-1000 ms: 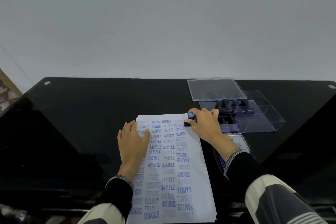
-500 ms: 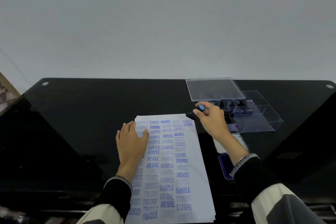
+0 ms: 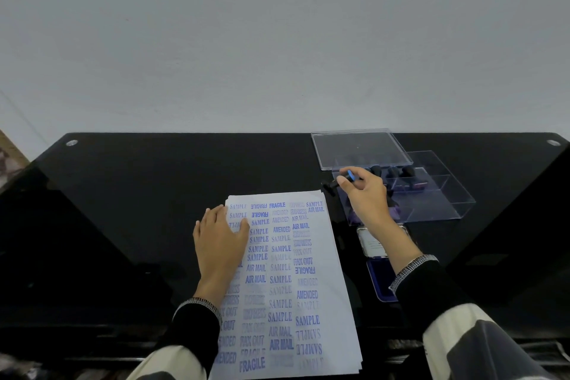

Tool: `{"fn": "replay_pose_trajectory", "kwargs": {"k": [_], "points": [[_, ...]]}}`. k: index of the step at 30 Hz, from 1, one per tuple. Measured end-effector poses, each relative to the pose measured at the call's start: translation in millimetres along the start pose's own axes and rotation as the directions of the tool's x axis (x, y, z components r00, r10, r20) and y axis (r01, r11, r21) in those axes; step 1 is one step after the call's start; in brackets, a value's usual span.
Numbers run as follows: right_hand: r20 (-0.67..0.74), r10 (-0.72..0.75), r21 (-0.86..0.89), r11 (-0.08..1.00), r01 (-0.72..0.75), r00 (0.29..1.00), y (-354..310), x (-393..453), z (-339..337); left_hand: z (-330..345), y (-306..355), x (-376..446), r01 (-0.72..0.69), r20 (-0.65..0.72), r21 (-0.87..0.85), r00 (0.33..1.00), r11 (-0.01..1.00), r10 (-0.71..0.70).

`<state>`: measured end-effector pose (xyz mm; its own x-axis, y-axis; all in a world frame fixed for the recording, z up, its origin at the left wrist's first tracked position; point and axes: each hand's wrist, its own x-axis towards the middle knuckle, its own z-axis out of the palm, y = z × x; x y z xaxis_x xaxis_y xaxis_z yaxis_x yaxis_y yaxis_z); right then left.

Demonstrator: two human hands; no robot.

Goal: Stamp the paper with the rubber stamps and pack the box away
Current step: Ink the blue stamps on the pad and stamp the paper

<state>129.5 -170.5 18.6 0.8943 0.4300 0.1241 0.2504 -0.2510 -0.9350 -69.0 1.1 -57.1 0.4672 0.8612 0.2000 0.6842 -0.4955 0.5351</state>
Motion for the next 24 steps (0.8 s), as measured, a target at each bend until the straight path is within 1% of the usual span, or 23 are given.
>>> {"fn": "replay_pose_trajectory", "kwargs": {"k": [5,10,13,16,20,24], "points": [[-0.007,-0.014,0.048,0.999,0.014,1.0,-3.9,-4.0,-0.9,0.6,-0.5,0.4,-0.004,0.006,0.008,1.0,1.0,0.004],[-0.109,-0.037,0.215,0.975,0.06,0.993,-10.3,-12.1,-7.2,-0.4,0.0,0.4,0.009,0.008,0.012,1.0,1.0,-0.009],[-0.128,-0.022,0.275,0.96,0.057,0.992,-9.9,-17.8,-12.9,-1.2,1.1,0.2,0.001,0.01,0.01,1.0,1.0,-0.001],[-0.093,0.004,0.317,0.948,0.026,0.996,-6.9,-25.9,-22.7,-2.9,3.2,-0.5,-0.03,-0.008,0.003,1.0,1.0,0.03],[-0.003,0.038,0.406,0.913,-0.033,0.999,-2.5,-41.3,-40.4,-2.1,7.3,-4.0,-0.208,-0.072,0.07,0.974,0.976,0.213],[0.057,0.058,0.408,0.91,-0.076,0.997,7.2,-55.8,-61.1,-8.1,13.6,-5.3,-0.226,-0.048,0.173,0.97,0.959,0.237]]}}
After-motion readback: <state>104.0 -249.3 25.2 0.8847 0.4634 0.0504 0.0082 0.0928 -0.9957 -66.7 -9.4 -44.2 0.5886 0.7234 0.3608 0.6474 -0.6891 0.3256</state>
